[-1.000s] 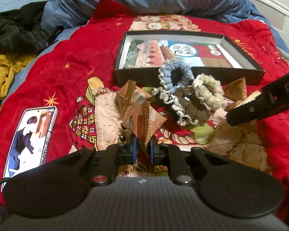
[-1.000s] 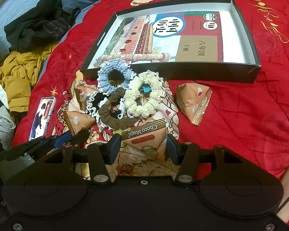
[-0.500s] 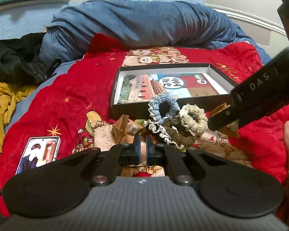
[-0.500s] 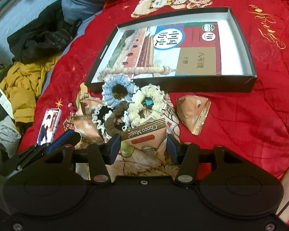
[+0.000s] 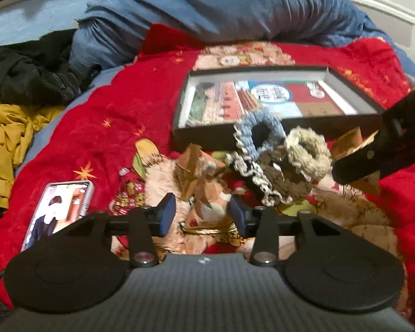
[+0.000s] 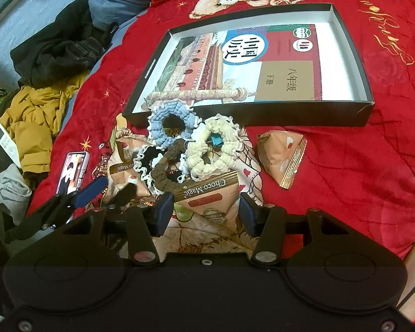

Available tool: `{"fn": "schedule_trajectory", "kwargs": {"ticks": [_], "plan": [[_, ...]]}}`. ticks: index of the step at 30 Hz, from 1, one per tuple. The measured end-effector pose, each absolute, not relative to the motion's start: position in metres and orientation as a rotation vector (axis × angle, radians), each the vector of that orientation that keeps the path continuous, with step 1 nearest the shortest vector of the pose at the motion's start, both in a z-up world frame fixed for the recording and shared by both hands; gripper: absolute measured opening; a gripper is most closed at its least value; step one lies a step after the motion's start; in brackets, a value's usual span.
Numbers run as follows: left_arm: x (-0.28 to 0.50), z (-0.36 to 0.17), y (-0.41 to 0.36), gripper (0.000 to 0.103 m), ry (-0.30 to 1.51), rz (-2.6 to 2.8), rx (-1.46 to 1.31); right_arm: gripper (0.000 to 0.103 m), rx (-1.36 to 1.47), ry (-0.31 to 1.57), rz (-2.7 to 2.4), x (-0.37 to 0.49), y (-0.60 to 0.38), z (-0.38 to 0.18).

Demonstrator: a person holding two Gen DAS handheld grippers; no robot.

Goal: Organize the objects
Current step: 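Grasp a brown paper candy packet with left gripper while right grasps Choco Magic packet, then lift both held packets and carry them over the black box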

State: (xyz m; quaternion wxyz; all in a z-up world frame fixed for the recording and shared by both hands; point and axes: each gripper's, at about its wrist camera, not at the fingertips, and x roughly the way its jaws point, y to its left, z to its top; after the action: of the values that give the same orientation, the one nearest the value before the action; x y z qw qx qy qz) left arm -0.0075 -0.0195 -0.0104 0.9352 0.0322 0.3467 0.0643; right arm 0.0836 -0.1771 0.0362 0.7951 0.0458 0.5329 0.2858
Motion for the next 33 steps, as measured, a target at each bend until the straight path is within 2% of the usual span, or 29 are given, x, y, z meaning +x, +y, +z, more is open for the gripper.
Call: {"fn": "schedule_trajectory", "kwargs": {"ticks": [3, 5, 9, 18, 20, 33], "plan": [[-0.002, -0.019, -0.025, 0.062, 0.747, 0.126, 0.083, 0.05, 0.098, 1.145, 0.62, 0.083, -0.177, 0.037], [-0.001, -0.022, -0.026, 0.05, 0.758, 0.133, 0.098, 0.05, 0.097, 1.147, 0.622, 0.083, -0.176, 0.037], [-0.003, -0.019, -0.022, 0.042, 0.761, 0.125, 0.071, 0.05, 0.095, 1.151, 0.624, 0.083, -0.176, 0.036], [-0.01, -0.01, -0.018, 0.035, 0.745, 0.112, 0.047, 0.05, 0.089, 1.15, 0.629, 0.083, -0.174, 0.036], [-0.012, -0.007, -0.017, 0.029, 0.73, 0.106, 0.041, 0.05, 0.091, 1.149, 0.629, 0.083, -0.173, 0.037], [-0.021, 0.003, -0.017, 0.025, 0.656, 0.09, 0.028, 0.05, 0.109, 1.103, 0.641, 0.087, -0.168, 0.049]]}}
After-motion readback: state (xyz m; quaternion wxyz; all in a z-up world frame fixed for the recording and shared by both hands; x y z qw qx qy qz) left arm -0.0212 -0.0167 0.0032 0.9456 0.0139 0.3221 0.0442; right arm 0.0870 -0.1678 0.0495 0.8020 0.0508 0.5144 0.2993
